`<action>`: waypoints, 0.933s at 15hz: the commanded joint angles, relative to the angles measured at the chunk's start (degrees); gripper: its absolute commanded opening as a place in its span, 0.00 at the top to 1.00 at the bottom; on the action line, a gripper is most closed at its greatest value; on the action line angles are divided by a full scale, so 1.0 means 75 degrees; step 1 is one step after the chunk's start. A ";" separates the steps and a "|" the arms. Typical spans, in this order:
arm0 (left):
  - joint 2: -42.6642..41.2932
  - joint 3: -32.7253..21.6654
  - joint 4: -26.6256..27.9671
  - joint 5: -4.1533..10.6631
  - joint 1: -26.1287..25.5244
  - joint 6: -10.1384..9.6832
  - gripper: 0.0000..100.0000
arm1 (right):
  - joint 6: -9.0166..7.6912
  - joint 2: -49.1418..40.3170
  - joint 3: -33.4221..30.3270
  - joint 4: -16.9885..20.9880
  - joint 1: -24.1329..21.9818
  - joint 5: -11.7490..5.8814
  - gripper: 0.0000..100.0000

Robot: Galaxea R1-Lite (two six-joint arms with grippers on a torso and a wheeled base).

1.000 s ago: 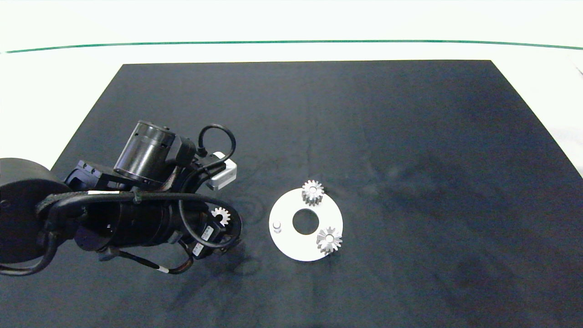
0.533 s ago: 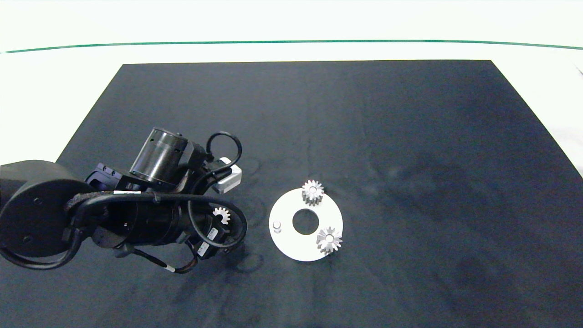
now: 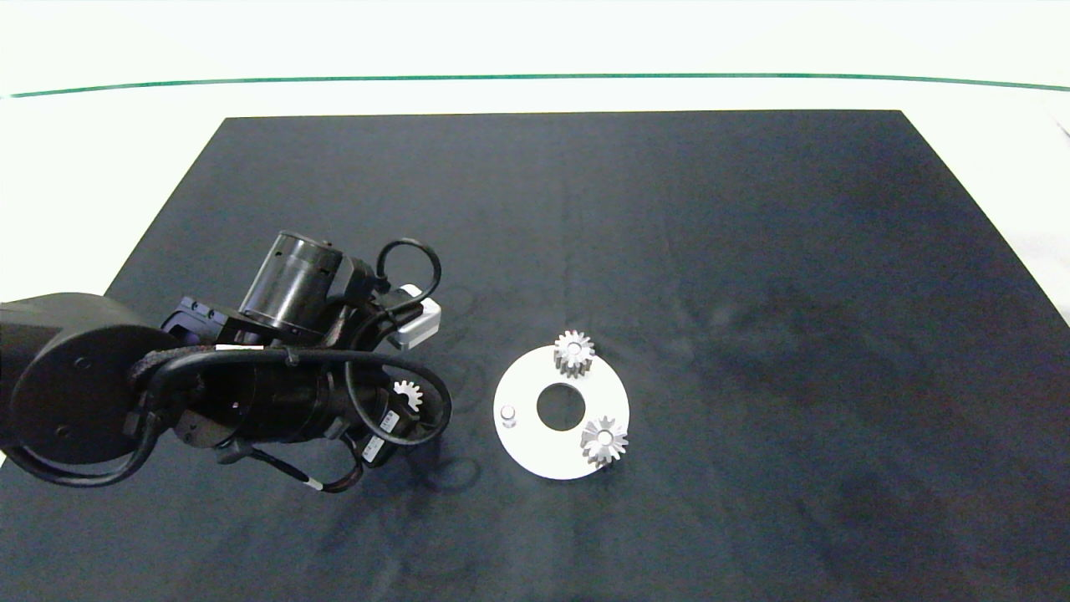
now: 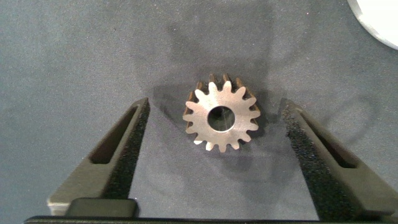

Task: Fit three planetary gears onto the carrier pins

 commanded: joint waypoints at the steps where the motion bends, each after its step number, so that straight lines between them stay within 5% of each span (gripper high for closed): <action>1: -0.0025 0.0009 0.0011 0.0011 0.0004 0.0030 0.22 | -0.0007 0.0020 -0.0002 0.0031 0.0003 -0.0013 0.00; 14: -0.0037 0.0009 0.0011 0.0011 0.0004 0.0159 0.49 | -0.0065 0.0009 0.0244 -0.0426 0.0003 -0.0025 0.00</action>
